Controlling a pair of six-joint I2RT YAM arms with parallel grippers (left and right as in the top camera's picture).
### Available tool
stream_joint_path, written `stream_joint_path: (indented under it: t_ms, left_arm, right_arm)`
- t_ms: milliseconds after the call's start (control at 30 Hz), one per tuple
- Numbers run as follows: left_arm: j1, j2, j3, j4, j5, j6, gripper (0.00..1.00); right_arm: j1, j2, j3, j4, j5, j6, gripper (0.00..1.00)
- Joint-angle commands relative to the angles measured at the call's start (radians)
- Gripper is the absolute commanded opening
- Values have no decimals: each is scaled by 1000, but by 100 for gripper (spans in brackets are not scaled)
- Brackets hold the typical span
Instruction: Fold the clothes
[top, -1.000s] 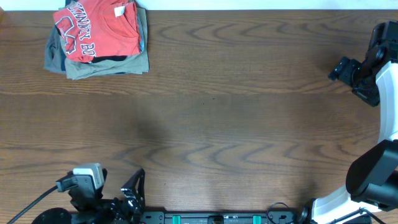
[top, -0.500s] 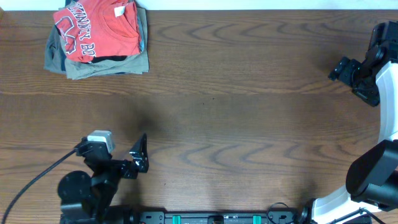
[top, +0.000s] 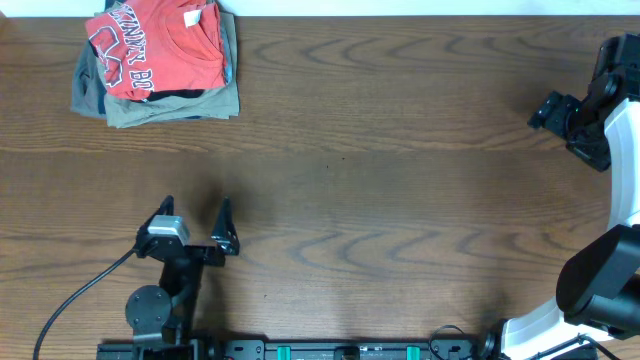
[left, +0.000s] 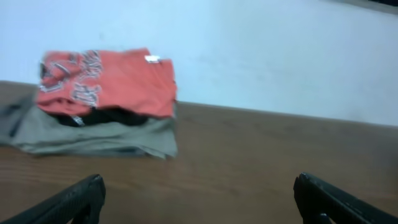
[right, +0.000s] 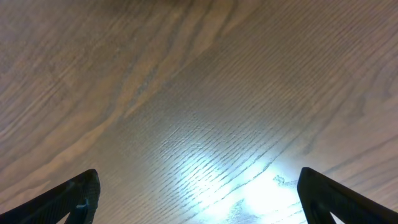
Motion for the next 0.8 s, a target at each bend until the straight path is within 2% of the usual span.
stream_joint_path:
  t_ms: [0, 100, 467, 767]
  left_arm:
    - [-1, -9, -51, 56, -101, 14, 98]
    - [-1, -9, -92, 96, -110, 15, 98]
    - [-1, -8, -91, -60, -120, 25, 98]
    - [-1, -4, -91, -60, -120, 24, 98]
  right_arm:
    - [8, -2, 9, 0, 7, -12, 99]
    - [8, -2, 9, 0, 7, -13, 99]
    - [8, -2, 9, 0, 7, -12, 99]
    - [8, -2, 9, 0, 7, -12, 99]
